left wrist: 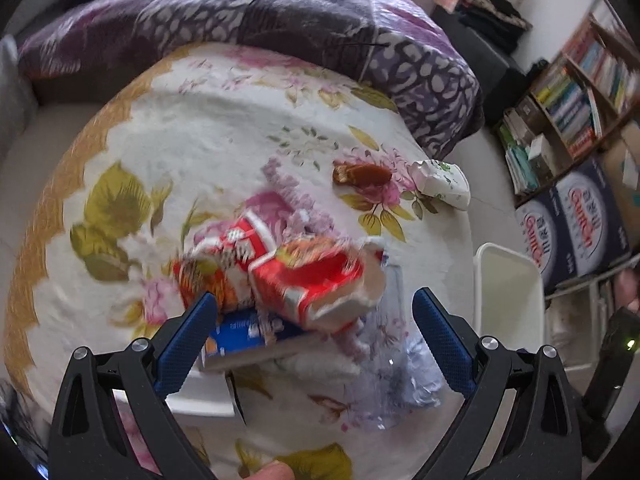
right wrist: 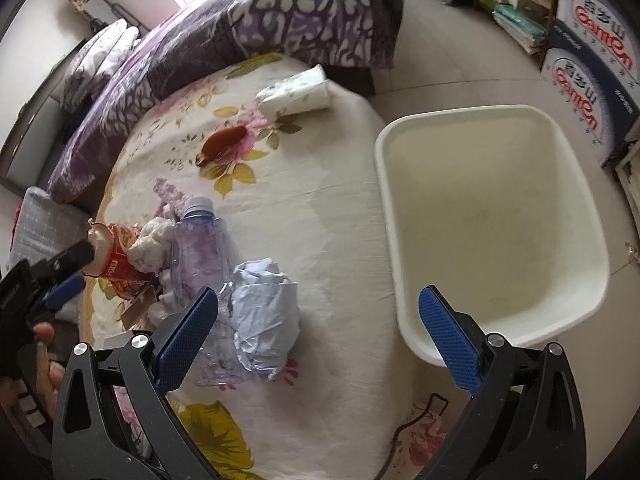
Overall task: Collect trash
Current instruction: 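Grasp the red snack cup with the left gripper while the right gripper grasps the crumpled blue plastic bag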
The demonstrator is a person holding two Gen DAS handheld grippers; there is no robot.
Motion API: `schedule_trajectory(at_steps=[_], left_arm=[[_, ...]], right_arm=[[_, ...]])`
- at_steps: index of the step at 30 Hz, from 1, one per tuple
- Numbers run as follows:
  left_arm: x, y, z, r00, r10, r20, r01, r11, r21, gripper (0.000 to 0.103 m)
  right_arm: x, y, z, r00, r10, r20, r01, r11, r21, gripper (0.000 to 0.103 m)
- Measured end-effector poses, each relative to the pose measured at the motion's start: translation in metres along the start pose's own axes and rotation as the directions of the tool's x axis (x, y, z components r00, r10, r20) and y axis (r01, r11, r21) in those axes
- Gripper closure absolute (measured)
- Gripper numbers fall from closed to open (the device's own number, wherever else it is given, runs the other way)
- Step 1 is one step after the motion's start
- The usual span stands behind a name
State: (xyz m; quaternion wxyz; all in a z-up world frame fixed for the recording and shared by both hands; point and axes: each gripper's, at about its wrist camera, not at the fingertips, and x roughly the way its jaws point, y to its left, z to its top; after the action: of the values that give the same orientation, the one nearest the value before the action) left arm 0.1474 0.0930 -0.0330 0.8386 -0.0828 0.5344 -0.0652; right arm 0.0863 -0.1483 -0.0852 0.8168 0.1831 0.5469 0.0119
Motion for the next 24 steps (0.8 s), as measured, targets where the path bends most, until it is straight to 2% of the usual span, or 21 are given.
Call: schedule_trajectory(at_steps=[2, 5, 7, 9, 13, 15, 16, 18, 19, 20, 22, 23, 24], left_arm=[[-0.002, -0.004, 0.003, 1.000, 0.010, -0.005, -0.009, 0.998, 0.059, 0.008], [-0.006, -0.008, 0.004, 0.999, -0.036, -0.016, 0.037, 0.993, 0.111, 0.008], [0.000, -0.014, 0.001, 1.000, -0.017, -0.015, 0.019, 0.990, 0.142, 0.008], [0.011, -0.021, -0.003, 0.999, 0.034, -0.016, -0.030, 0.985, 0.172, 0.008], [0.023, -0.021, -0.002, 0.997, 0.072, 0.011, -0.073, 0.985, 0.155, 0.008], [0.027, -0.014, 0.001, 0.998, 0.069, 0.011, -0.070, 0.991, 0.114, 0.021], [0.030, -0.010, 0.002, 0.998, 0.062, -0.006, -0.061, 0.994, 0.094, 0.039], [0.032, 0.006, 0.003, 0.999, 0.024, -0.035, -0.024, 1.000, 0.020, 0.046], [0.030, 0.010, 0.003, 0.999, 0.022, -0.028, -0.022, 1.000, 0.002, 0.055], [0.026, 0.017, 0.004, 1.000, 0.009, -0.018, -0.009, 1.000, -0.023, 0.073], [0.018, 0.028, 0.005, 0.999, -0.047, -0.007, 0.046, 0.996, -0.075, 0.076], [0.012, 0.034, 0.006, 0.998, -0.057, 0.010, 0.058, 0.994, -0.093, 0.080], [0.009, 0.036, 0.006, 0.998, -0.054, 0.019, 0.056, 0.994, -0.097, 0.082]], right_arm=[[0.002, 0.003, 0.003, 1.000, 0.011, -0.016, -0.011, 1.000, -0.018, 0.007], [0.005, 0.006, 0.006, 1.000, 0.001, -0.029, -0.003, 0.999, -0.048, 0.007], [0.011, 0.006, 0.005, 0.999, -0.005, -0.044, 0.003, 0.999, -0.046, 0.007], [0.020, 0.006, 0.003, 0.997, 0.005, -0.081, -0.008, 0.999, -0.036, 0.007], [0.036, 0.015, -0.006, 0.991, 0.024, -0.131, -0.031, 0.998, -0.054, 0.007], [0.044, 0.016, -0.009, 0.987, 0.041, -0.154, -0.048, 0.998, -0.042, 0.007], [0.050, 0.015, -0.010, 0.984, 0.052, -0.168, -0.056, 0.998, -0.022, 0.007], [0.057, 0.015, -0.014, 0.982, 0.070, -0.176, -0.070, 0.998, 0.010, 0.007], [0.060, 0.014, -0.015, 0.981, 0.081, -0.177, -0.079, 0.997, 0.023, 0.007], [0.061, 0.015, -0.015, 0.981, 0.089, -0.172, -0.085, 0.996, 0.029, 0.009], [0.063, 0.017, -0.016, 0.982, 0.102, -0.160, -0.098, 0.995, 0.031, 0.021], [0.063, 0.017, -0.016, 0.982, 0.112, -0.153, -0.108, 0.994, 0.033, 0.026], [0.064, 0.018, -0.016, 0.980, 0.125, -0.152, -0.120, 0.992, 0.037, 0.036]])
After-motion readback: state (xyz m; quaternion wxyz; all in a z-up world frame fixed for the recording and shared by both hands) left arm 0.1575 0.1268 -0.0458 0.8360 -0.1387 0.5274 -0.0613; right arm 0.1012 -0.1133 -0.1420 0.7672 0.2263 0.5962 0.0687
